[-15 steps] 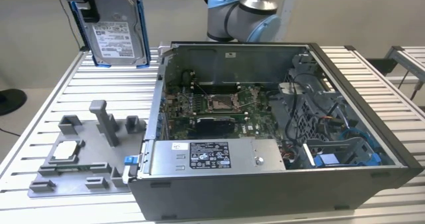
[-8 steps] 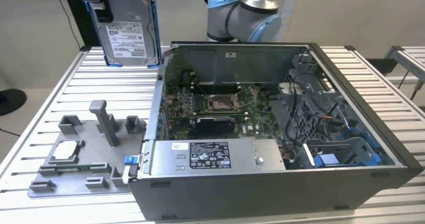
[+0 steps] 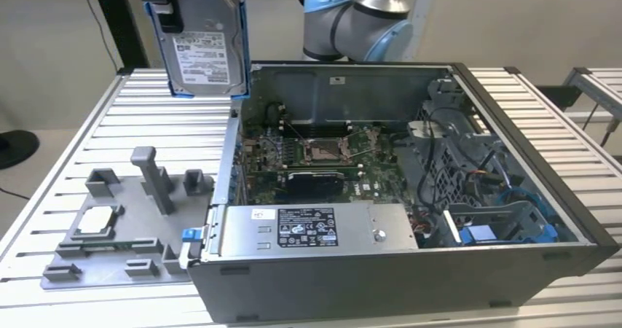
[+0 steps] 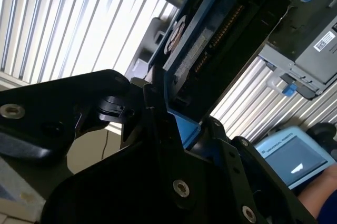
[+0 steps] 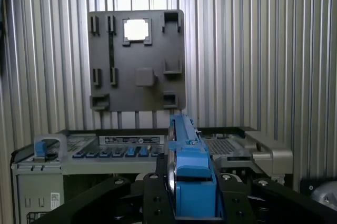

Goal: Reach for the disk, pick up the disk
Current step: 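Pick up the disk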

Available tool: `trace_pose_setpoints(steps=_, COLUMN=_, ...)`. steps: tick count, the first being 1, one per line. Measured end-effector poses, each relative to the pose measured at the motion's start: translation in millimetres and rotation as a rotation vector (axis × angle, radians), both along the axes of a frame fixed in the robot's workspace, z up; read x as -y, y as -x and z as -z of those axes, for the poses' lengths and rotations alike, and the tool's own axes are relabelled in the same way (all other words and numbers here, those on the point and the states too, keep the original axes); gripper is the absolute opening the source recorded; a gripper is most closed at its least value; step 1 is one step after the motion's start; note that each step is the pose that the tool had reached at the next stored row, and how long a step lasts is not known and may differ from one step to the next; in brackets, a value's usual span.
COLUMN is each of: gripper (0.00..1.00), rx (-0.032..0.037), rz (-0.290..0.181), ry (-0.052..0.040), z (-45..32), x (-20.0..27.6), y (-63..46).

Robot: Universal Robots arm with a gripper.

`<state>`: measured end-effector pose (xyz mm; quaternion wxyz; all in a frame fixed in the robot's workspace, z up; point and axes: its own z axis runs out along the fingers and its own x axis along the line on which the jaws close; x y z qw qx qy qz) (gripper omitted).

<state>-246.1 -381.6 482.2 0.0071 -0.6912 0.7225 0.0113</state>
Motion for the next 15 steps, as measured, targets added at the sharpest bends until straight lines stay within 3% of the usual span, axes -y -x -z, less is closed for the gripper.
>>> trace_pose_setpoints(steps=15, gripper=0.0, rx=-0.0011, rz=0.007, ry=0.0001, z=0.2, x=0.0, y=-38.9)
